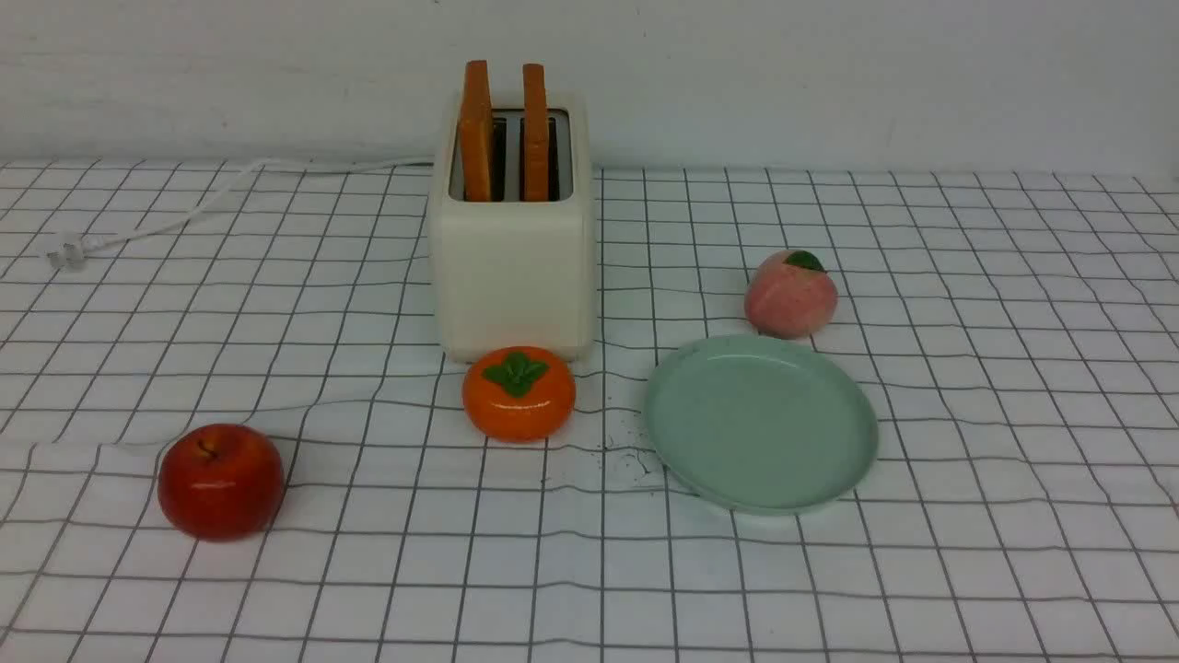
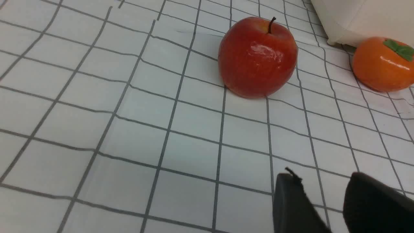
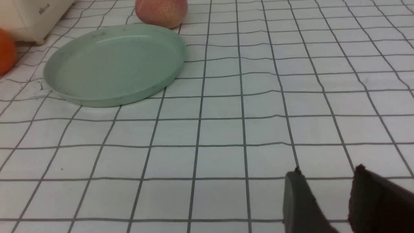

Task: Take toasted bread from bread machine on white checkered table place on plate.
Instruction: 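Reach for a toast slice standing in the toaster with the left gripper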

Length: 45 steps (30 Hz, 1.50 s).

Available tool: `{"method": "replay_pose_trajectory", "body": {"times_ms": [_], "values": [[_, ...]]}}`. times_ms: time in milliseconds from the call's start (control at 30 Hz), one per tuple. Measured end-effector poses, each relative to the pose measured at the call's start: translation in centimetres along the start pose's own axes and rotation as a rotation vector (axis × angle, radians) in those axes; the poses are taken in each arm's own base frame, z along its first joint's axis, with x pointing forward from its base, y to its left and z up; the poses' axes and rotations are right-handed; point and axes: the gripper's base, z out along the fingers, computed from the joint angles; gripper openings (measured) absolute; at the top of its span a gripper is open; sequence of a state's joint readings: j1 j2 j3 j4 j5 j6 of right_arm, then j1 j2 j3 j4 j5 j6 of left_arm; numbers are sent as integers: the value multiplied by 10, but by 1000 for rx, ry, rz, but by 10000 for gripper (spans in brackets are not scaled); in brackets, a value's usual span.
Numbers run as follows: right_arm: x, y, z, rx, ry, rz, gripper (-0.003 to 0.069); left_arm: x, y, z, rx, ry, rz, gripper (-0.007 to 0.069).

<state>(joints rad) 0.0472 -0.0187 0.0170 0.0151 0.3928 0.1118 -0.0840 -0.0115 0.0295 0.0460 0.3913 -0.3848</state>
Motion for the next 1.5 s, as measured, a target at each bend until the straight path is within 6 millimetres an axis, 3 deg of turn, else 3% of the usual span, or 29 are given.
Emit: {"method": "replay_pose_trajectory", "body": {"times_ms": [1500], "values": [[0,0,0,0,0,0,241,-2,-1,0,10,-18,-6,239]]}}
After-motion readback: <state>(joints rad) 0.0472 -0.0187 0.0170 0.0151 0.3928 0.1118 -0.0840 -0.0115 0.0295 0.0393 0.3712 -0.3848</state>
